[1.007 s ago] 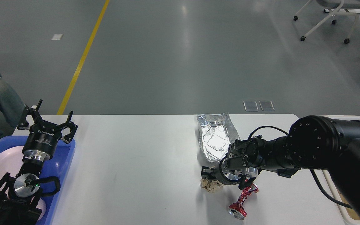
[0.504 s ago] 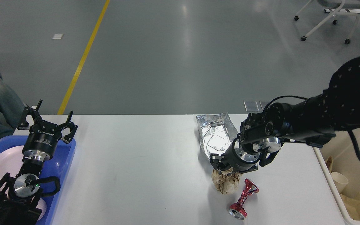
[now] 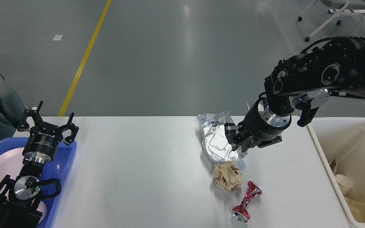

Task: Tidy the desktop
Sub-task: 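Raise the right gripper above the crumpled paper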

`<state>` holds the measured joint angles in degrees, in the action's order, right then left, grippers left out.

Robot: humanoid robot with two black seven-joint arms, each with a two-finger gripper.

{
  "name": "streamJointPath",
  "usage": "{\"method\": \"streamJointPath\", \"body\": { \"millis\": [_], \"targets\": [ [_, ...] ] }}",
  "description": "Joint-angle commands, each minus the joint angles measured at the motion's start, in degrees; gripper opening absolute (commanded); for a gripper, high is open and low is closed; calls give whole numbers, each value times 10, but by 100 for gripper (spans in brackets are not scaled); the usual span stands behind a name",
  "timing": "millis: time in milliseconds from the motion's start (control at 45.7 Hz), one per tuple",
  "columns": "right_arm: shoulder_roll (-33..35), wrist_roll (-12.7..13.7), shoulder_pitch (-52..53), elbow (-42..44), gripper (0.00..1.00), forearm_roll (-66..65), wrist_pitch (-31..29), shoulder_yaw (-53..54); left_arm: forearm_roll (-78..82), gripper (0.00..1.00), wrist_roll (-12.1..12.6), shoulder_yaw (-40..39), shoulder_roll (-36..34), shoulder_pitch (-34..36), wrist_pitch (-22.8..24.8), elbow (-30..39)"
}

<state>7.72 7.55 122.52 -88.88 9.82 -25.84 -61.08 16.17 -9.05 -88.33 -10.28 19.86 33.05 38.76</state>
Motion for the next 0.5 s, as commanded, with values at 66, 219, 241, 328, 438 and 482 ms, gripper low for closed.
{"method": "streamJointPath", "body": {
  "millis": [66,219,241,328,438,482],
  "targets": [
    [-4,0,-37,2,0,8,50,0,0,96,0,0,0,0,0,0],
    [3,2,-5,-7,0,13,44,-2,0,96,0,0,0,0,0,0],
    [4,2,4,-8,0,12,41,-4,0,96,0,0,0,0,0,-1],
    [13,2,54,-16,0,12,12,-18,0,96,0,0,0,0,0,0],
    [18,2,133,-17,0,9,-81,-30,0,96,0,0,0,0,0,0],
    [19,2,162,-16,0,5,-124,-33,0,96,0,0,0,0,0,-1]
  ]
}}
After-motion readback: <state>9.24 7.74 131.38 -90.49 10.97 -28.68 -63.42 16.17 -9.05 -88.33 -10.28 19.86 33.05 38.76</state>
